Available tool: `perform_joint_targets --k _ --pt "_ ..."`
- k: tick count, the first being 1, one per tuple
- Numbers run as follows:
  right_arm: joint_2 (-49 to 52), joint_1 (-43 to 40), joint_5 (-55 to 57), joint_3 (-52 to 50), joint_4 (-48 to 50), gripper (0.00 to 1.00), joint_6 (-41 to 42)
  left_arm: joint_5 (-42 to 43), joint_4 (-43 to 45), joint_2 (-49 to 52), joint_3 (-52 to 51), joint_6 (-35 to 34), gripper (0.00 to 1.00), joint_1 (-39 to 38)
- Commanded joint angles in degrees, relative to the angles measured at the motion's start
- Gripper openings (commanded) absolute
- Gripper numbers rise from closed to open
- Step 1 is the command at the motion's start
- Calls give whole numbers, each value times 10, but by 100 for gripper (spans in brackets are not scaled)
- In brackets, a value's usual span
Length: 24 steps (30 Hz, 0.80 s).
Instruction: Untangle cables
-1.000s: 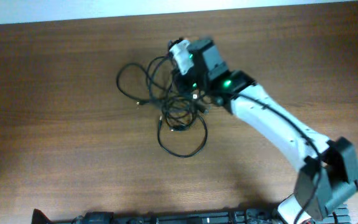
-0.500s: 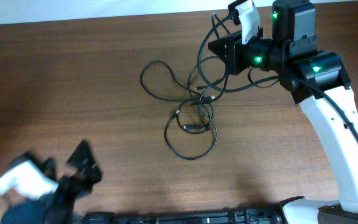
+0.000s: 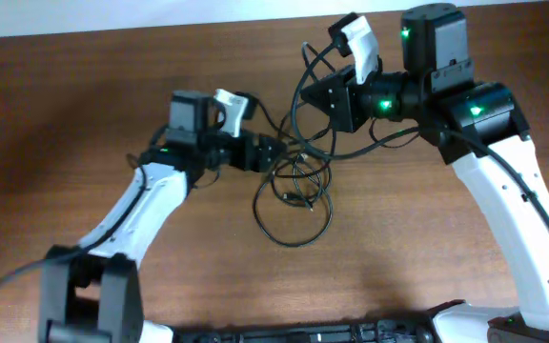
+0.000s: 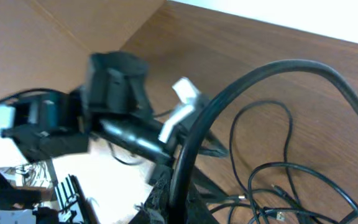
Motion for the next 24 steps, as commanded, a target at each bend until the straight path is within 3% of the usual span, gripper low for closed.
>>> perform_joint_targets --k 1,2,3,4,5,6,8,10,14,20,24 --pt "-7 14 -11 11 1 4 -8 -101 50 52 3 24 92 -33" --pt "-7 16 -11 11 0 4 -8 -118 72 66 3 24 90 -38" --pt "-7 16 -9 11 0 4 -8 -123 100 80 3 24 75 -42" --pt "-4 16 13 11 -2 4 -8 -129 135 105 3 21 31 -43" --pt "-3 16 61 11 -4 4 -8 -159 132 114 3 14 4 -43" --pt "-3 16 116 11 -8 4 -8 -217 118 120 3 -11 0 -42" --pt "-6 2 276 28 -15 4 -8 -362 57 123 3 -81 0 -29" --pt "-12 -38 357 93 -45 4 -8 -411 -4 123 3 -110 0 9" --pt "-12 -197 401 271 -62 4 -2 -418 -77 123 2 -125 0 83" --pt "34 -393 444 275 -40 4 -6 -416 -80 123 2 -125 0 80" --pt "145 -497 443 275 -12 4 -6 -416 -104 123 2 -125 16 80"
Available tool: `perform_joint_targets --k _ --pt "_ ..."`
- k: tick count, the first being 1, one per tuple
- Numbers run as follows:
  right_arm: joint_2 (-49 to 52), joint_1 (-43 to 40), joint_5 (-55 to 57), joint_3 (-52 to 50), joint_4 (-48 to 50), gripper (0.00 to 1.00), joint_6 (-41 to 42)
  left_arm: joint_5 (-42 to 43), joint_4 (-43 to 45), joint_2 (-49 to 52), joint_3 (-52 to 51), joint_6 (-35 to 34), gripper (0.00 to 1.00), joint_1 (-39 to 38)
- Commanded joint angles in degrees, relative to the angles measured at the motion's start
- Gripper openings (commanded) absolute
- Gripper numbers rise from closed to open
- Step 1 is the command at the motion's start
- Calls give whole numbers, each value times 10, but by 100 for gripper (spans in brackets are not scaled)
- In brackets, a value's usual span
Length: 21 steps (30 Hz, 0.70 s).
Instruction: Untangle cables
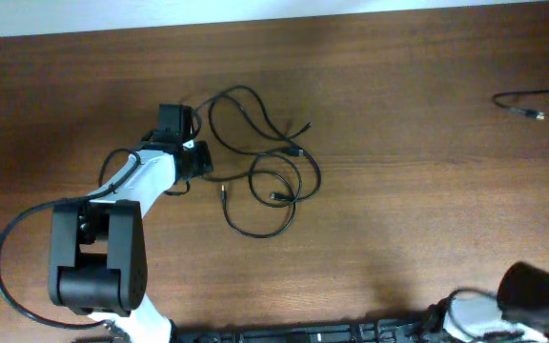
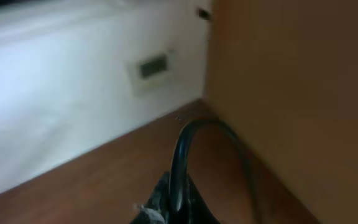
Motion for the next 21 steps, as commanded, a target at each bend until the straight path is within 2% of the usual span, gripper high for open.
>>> perform_joint_targets --k 1,2,4,5,8,12,15,18,21 --pt "73 -47 7 6 33 4 -6 -6 -9 5 -2 -2 24 -2" --pt "94 -55 7 6 48 4 -6 -6 -10 5 -2 -2 36 -3" --pt "151 -73 5 6 106 4 -6 -6 -10 5 -2 -2 93 -3" --pt "175 -73 5 6 139 4 -6 -6 -15 5 -2 -2 99 -3" --pt "269 -72 4 6 233 4 -6 -6 -24 5 -2 -2 99 -3" --pt "376 -72 -140 6 300 4 -6 -6 -25 5 -2 -2 99 -3" --pt "416 -70 -144 4 319 4 -5 -6 -24 5 -2 -2 99 -3" --pt "442 -49 -237 3 310 5 -6 -7 -25 5 -2 -2 99 -3" --pt "444 17 -325 4 363 4 -6 -6 -25 5 -2 -2 99 -3"
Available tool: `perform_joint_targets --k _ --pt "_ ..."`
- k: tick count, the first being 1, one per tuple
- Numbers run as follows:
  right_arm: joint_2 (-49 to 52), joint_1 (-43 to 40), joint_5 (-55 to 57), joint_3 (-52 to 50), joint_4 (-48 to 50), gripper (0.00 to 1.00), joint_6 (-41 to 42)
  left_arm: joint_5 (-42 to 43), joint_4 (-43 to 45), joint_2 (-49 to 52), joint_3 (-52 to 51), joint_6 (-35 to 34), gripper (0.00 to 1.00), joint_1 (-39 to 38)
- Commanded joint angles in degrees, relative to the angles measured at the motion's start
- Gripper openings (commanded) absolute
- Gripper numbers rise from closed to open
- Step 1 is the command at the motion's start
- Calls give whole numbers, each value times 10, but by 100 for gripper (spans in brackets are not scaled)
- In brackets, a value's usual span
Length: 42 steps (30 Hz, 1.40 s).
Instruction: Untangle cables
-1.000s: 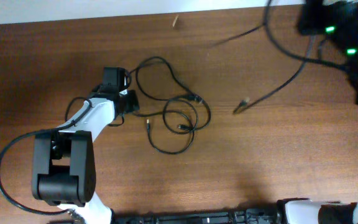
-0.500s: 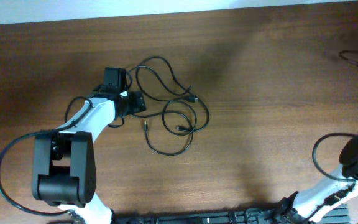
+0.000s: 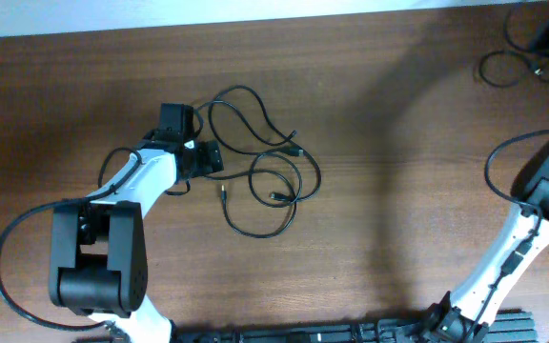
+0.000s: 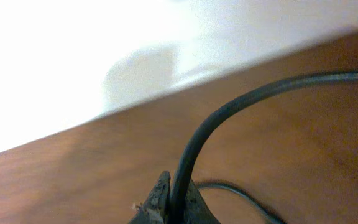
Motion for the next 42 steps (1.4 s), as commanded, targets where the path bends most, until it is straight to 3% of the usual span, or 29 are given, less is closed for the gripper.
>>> perform_joint_targets --k 1,3,5,7,8,9,10,12,14,17,18,23,34,39,42 --pt "0 55 -53 5 1 4 -29 7 -5 6 -8 0 99 2" --pt "0 64 -23 5 -22 4 -58 7 -5 6 -8 0 99 2" --pt "0 56 96 5 -56 4 -58 8 -5 6 -8 0 99 2" --pt "-1 37 193 7 -121 18 -58 8 -5 6 -8 0 99 2" --pt "-2 28 214 15 -175 43 -58 7 -5 6 -8 0 99 2" --pt "-4 25 217 20 -206 80 -57 8 -5 6 -8 0 99 2" --pt "-12 24 217 28 -251 98 -57 8 -5 6 -8 0 99 2" --pt "-45 25 243 49 -348 99 -45 8 -5 6 -8 0 99 2" --pt "-85 25 279 66 -441 98 62 7 -5 6 -8 0 99 2" --pt "-152 33 237 82 -560 98 93 8 -5 6 -8 0 99 2" --pt "-178 34 239 82 -586 99 158 7 -5 6 -8 0 99 2" --pt "-257 93 47 82 -624 98 163 8 -5 6 -8 0 99 2" --pt "-249 407 84 58 -647 99 131 12 -17 -4 -7 9 99 2" --pt "-247 464 127 58 -647 99 131 3 -123 -233 -7 39 99 2" --pt "-242 473 127 58 -649 99 134 -80 -220 -382 -8 39 99 2"
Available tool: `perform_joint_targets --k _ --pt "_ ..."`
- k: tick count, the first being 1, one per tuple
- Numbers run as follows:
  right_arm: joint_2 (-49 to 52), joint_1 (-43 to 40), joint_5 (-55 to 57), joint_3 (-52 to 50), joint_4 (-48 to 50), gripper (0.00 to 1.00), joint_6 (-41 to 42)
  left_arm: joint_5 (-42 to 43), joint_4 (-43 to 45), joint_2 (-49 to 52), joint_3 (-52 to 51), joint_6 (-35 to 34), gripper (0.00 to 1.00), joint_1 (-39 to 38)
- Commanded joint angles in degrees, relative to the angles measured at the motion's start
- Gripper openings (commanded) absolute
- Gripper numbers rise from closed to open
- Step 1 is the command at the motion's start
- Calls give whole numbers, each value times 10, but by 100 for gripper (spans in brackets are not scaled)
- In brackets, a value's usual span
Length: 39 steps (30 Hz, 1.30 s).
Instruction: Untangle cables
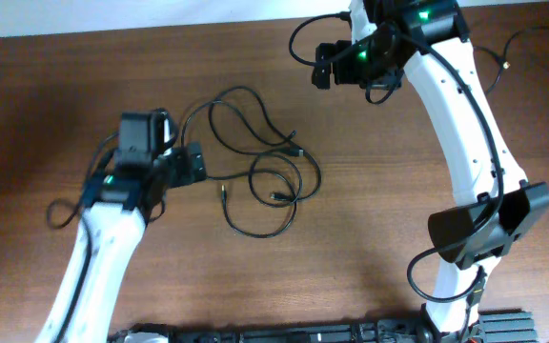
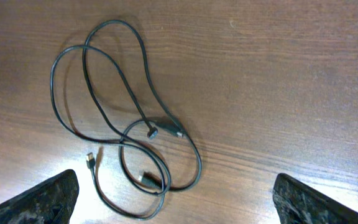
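A tangle of thin black cables (image 1: pixel 260 176) lies in loops on the brown table, left of the middle; the right wrist view shows the same tangle (image 2: pixel 126 124) with its small plugs. My left gripper (image 1: pixel 192 164) sits at the tangle's left edge, against a cable; its jaws are too dark to read. My right gripper (image 1: pixel 325 67) hangs over the table's far edge, up and right of the tangle. It is open, with its fingertips (image 2: pixel 48 199) wide apart and nothing between them. One separate black cable (image 1: pixel 520 43) lies at the far right corner.
The wooden table (image 1: pixel 379 210) ends at a white wall along the far side. My right arm (image 1: pixel 465 124) reaches from the near right edge across the right half. A dark rail runs along the near edge.
My right gripper was shut on a black cable at the far right corner. Now it is open over the far middle, and that cable lies in the corner. The left gripper sits slightly further left.
First both grippers were at the tangle, the right one shut on a cable raised from it. Then the right arm was out at the far right with that cable, while the left stayed by the tangle. Now the cable lies apart and the right gripper is open.
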Motion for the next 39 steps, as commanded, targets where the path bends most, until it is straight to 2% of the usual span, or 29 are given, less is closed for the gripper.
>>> perform_joint_targets --k 1,5,7,10,15,16,18,20,21,24,25,28,29,32,35,39 --pt "5 16 6 -10 1 99 1 -69 -65 -120 -1 7 99 2" --pt "27 71 -3 -63 13 99 2 -97 -129 -259 -1 7 99 2" --pt "30 99 -4 -101 53 99 3 -110 -176 -310 -2 7 99 2" --pt "30 123 -3 -122 75 99 3 -112 -216 -330 -2 7 99 2" --pt "30 144 -3 -126 99 99 3 -104 -221 -330 -2 7 99 2" --pt "30 146 -3 -126 99 99 3 -92 -220 -330 -2 7 99 2" --pt "31 151 -3 -135 113 99 2 17 -211 -329 -2 7 99 2" --pt "32 156 -3 -175 167 98 -15 35 -209 -329 -2 7 99 2" --pt "32 156 -3 -198 196 95 -31 35 -209 -329 -2 7 99 2" --pt "32 171 -8 -270 312 78 -179 35 -206 -327 -2 7 99 2" --pt "32 181 -8 -284 355 75 -212 35 -205 -324 -2 7 99 2" --pt "35 208 -7 -302 429 74 -239 35 -204 -311 -2 7 99 2" --pt "42 213 -3 -302 430 70 -258 35 -204 -301 -2 7 99 2" --pt "76 214 -3 -302 430 66 -258 35 -205 -290 -2 7 99 2" --pt "95 214 -3 -302 421 55 -257 35 -205 -289 -2 7 99 2" --pt "113 215 25 -302 398 47 -257 22 -204 -289 -2 7 99 2"
